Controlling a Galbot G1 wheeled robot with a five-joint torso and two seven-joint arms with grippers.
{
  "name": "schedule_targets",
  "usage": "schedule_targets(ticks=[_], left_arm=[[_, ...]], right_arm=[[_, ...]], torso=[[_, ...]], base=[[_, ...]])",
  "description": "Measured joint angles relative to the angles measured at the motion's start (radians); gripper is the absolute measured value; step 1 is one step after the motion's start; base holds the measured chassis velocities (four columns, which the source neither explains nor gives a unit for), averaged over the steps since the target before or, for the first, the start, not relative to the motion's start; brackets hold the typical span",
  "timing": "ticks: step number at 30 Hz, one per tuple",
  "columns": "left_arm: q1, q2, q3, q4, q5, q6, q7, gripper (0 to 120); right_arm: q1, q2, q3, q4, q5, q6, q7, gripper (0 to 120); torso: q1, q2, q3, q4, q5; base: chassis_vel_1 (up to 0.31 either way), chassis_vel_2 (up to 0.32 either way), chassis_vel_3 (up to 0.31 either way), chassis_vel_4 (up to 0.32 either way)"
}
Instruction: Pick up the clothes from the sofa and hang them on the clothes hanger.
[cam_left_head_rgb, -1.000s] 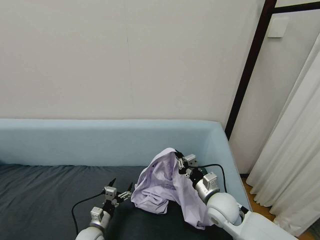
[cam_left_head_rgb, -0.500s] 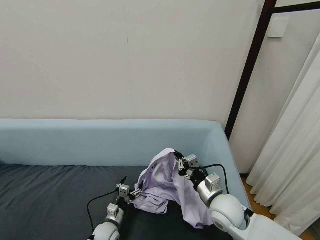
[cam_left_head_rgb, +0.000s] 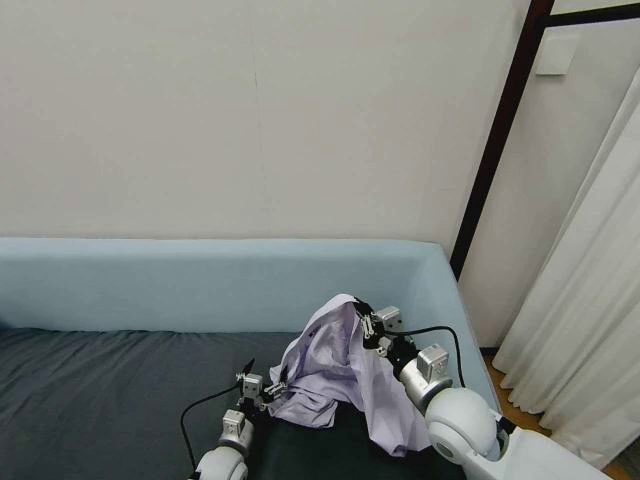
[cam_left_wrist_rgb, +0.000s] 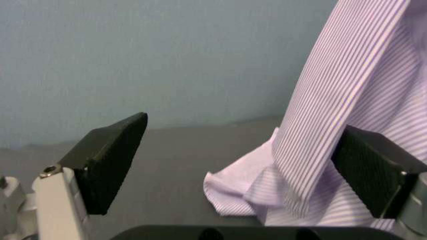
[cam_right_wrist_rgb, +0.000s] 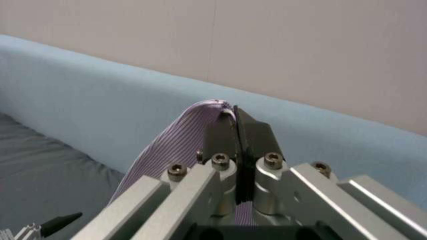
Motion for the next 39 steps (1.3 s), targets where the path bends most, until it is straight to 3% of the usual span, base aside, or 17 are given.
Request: schedule_targets(ticks=[6,10,17,23,26,28,31,35,39], left_arm=[[-0.007,-0.011,0.001,0.033,0.011,-0.012,0.008,92],[-0.016,-0.021,0.001,0.043,0.020,-0.022,0.011,82],[-0.015,-0.033,0.000,0.056,0.057,-0.049,0.018,49],[-0.006,-0.036,-0.003,0.056,0.084,-0.058,0.018,34],[0.002,-0.035,-0.005,0.057,0.099,-0.064,0.018,17],[0.004,-0.035,-0.006,0.057,0.100,-0.064,0.018,15],[0.013,-0.030,-0.008,0.052,0.101,-0.065,0.017,0],[0.026,-0.020,-0.017,0.028,0.102,-0.065,0.010,0],[0.060,-0.003,-0.036,-0.045,0.136,-0.062,-0.065,0]], right_arm=[[-0.008,0.002,0.003,0.007,0.001,-0.003,0.008,0],[-0.013,0.006,0.003,0.009,0.001,-0.004,0.012,0],[-0.018,0.007,0.002,0.007,0.003,-0.006,0.014,0],[-0.025,0.012,0.006,0.002,0.004,-0.007,0.019,0],[-0.046,0.018,0.008,0.002,0.001,-0.007,0.025,0],[-0.049,0.018,0.008,0.003,0.000,-0.007,0.027,0],[-0.053,0.017,0.012,0.010,0.001,-0.007,0.031,0],[-0.054,0.013,0.019,0.011,0.001,-0.008,0.032,0],[-0.061,0.009,0.030,0.015,0.000,-0.010,0.039,0]], torso=[[0.000,0.000,0.000,0.0003,0.0000],[0.000,0.000,0.000,0.0001,0.0001],[0.000,0.000,0.000,0.0001,0.0001],[0.000,0.000,0.000,0.0002,0.0000],[0.000,0.000,0.000,0.0001,0.0000],[0.000,0.000,0.000,0.0002,0.0000],[0.000,0.000,0.000,0.0002,0.0000],[0.000,0.000,0.000,0.0001,-0.0001],[0.000,0.000,0.000,0.0000,0.0000]], base=[[0.000,0.000,0.000,0.000],[0.000,0.000,0.000,0.000],[0.000,0.000,0.000,0.000],[0.000,0.000,0.000,0.000],[0.000,0.000,0.000,0.000],[0.000,0.000,0.000,0.000],[0.000,0.000,0.000,0.000],[0.000,0.000,0.000,0.000],[0.000,0.000,0.000,0.000]])
